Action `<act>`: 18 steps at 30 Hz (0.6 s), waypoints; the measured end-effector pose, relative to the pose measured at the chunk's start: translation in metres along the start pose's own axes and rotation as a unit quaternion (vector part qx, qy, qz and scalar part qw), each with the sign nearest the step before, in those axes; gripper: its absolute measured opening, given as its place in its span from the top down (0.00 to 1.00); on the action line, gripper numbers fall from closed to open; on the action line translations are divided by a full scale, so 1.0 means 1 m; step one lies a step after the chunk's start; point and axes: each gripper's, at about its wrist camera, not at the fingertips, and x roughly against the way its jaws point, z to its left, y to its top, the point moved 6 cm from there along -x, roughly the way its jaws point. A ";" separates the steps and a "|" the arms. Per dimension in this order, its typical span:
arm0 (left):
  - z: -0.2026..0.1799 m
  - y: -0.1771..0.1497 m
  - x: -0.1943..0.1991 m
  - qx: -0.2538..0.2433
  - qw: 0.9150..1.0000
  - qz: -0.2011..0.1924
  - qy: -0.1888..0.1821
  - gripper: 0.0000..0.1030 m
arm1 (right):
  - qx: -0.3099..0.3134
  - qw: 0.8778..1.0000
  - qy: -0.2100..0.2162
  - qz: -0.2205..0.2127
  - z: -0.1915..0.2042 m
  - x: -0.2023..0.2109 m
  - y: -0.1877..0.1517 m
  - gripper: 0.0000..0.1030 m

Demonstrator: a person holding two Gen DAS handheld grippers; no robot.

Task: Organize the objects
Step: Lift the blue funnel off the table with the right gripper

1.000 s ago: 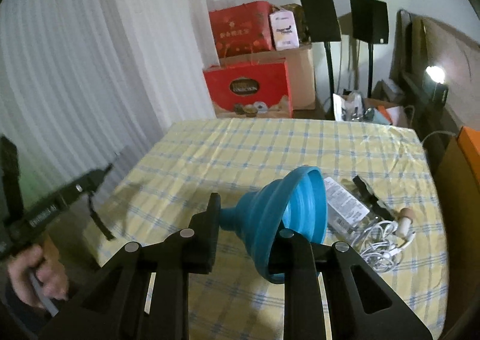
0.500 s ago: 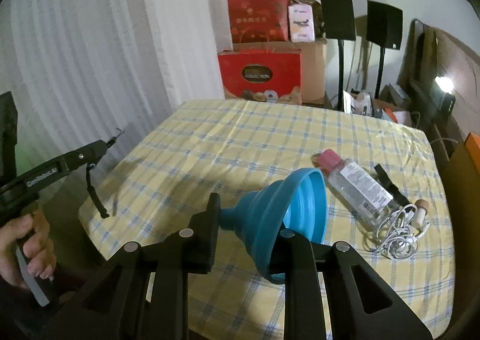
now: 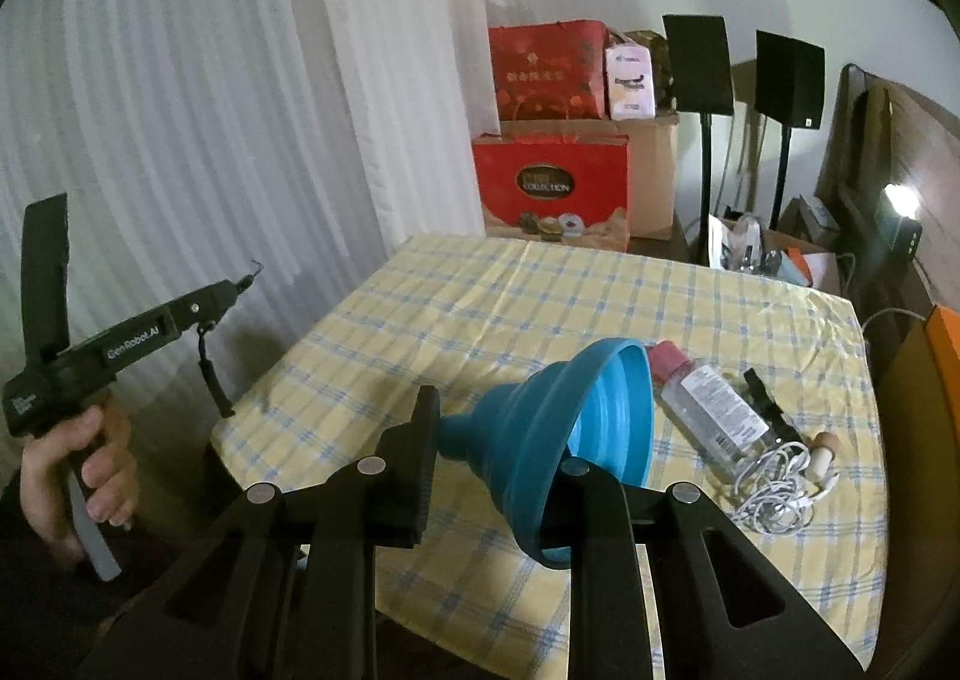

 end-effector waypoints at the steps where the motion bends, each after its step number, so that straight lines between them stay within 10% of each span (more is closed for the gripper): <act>1: 0.000 0.002 0.002 0.001 1.000 -0.002 0.001 0.78 | 0.004 1.000 -0.002 -0.001 0.000 0.003 0.000 0.79; 18: -0.028 0.018 0.025 -0.004 1.000 -0.008 -0.015 0.78 | 0.004 1.000 0.016 -0.021 -0.026 0.060 -0.021 0.79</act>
